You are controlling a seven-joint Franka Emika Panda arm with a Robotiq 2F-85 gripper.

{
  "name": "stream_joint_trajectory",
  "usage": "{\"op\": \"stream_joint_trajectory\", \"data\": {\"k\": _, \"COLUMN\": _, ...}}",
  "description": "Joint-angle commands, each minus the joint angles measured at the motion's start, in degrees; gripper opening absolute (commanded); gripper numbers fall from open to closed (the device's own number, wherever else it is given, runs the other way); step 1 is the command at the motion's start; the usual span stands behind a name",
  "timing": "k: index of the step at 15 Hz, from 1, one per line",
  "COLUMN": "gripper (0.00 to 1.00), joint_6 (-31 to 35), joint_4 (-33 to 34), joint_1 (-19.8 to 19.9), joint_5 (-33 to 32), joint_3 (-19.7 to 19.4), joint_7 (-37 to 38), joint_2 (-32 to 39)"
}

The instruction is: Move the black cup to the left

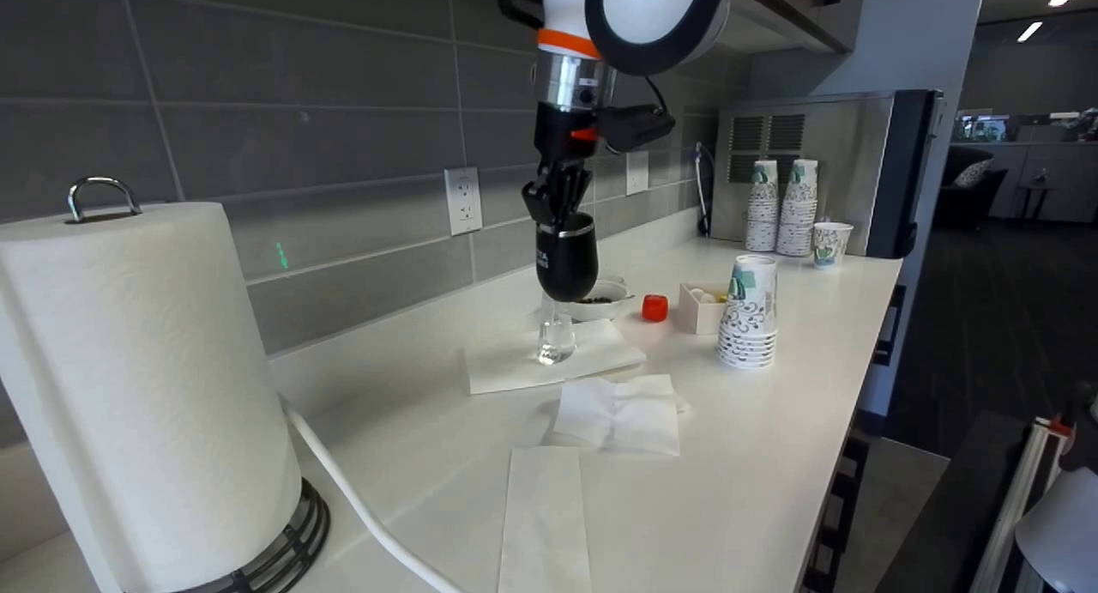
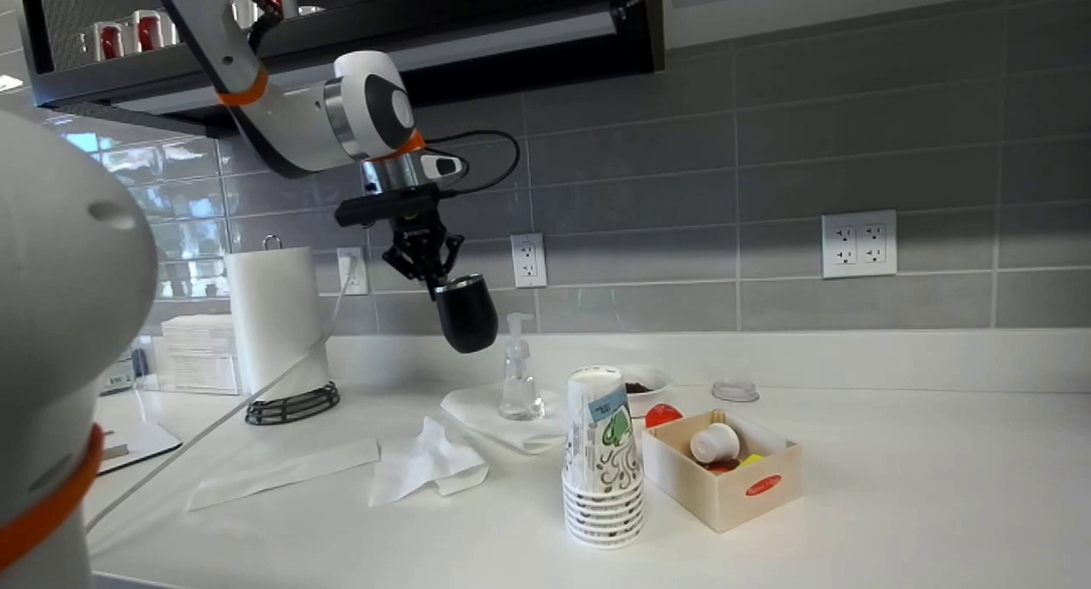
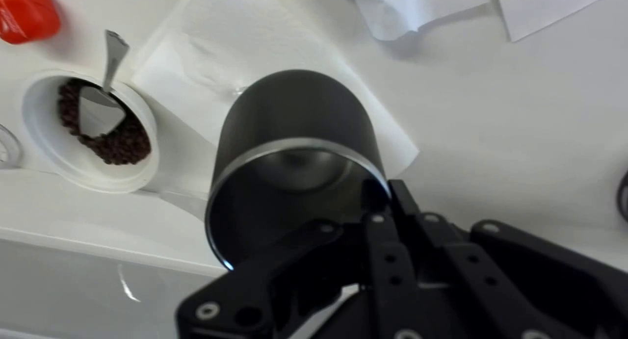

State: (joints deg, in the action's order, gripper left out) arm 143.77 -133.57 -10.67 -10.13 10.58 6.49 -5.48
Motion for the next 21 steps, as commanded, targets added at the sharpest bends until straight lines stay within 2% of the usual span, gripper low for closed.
{"op": "stream_joint_trajectory", "data": {"k": 1, "gripper": 0.02, "joint_6": 1.5, "joint_4": 3.24, "joint_1": -2.27, "joint_5": 4.19, "joint_3": 1.65, "joint_7": -8.24, "joint_2": 4.03}}
{"op": "stream_joint_trajectory", "data": {"k": 4, "gripper": 0.02, "joint_6": 1.03, "joint_4": 5.84, "joint_1": -3.64, "joint_5": 8.47, "joint_3": 2.94, "joint_7": -15.77, "joint_2": 7.95}}
{"op": "stream_joint_trajectory", "data": {"k": 9, "gripper": 0.02, "joint_6": 2.23, "joint_4": 9.26, "joint_1": -3.53, "joint_5": 10.13, "joint_3": 4.91, "joint_7": -23.58, "joint_2": 14.45}}
{"op": "stream_joint_trajectory", "data": {"k": 16, "gripper": 0.02, "joint_6": 1.79, "joint_4": 12.27, "joint_1": -2.29, "joint_5": 11.43, "joint_3": 6.32, "joint_7": -27.91, "joint_2": 21.44}}
{"op": "stream_joint_trajectory", "data": {"k": 21, "gripper": 0.02, "joint_6": 5.76, "joint_4": 11.59, "joint_1": -1.37, "joint_5": 11.51, "joint_3": 7.35, "joint_7": -29.01, "joint_2": 23.54}}
